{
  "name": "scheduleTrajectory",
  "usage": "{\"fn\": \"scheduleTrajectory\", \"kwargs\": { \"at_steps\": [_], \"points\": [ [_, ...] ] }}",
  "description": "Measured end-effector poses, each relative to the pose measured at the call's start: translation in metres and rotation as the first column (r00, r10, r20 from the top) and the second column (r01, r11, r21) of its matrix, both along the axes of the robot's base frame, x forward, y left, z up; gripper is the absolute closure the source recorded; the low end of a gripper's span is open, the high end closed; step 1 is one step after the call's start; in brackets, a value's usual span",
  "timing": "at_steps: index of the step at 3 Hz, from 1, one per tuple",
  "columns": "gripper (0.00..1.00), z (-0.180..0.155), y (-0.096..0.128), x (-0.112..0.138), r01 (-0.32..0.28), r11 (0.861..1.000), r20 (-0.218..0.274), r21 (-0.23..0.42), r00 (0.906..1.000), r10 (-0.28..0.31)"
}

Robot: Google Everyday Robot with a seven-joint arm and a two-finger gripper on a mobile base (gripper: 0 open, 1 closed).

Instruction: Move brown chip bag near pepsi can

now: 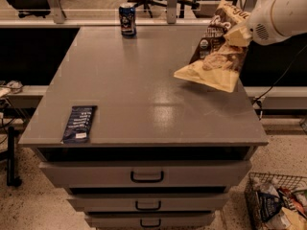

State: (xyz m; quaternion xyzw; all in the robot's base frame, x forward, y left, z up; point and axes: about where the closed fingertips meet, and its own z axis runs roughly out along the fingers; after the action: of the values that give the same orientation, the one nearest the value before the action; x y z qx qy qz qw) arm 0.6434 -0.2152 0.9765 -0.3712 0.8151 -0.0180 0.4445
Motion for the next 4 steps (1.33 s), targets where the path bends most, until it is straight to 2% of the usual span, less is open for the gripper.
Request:
{"fn": "scheduleTrajectory", "kwargs": {
  "at_steps": [1,2,3,4],
  "points": [
    [1.00,-0.007,0.038,0.034,-0.068,0.995,0.042,0.078,0.9970,0.065],
    [1.00,-0.019,0.082,0.076,-0.148,0.979,0.062,0.139,0.9881,0.141],
    [1.00,-0.034,0.121,0.121,-0.194,0.961,0.053,0.198,0.9808,0.188],
    [1.00,-0.044,0.146,0.159,-0.208,0.943,0.035,0.260,0.9779,0.206]
  ]
}}
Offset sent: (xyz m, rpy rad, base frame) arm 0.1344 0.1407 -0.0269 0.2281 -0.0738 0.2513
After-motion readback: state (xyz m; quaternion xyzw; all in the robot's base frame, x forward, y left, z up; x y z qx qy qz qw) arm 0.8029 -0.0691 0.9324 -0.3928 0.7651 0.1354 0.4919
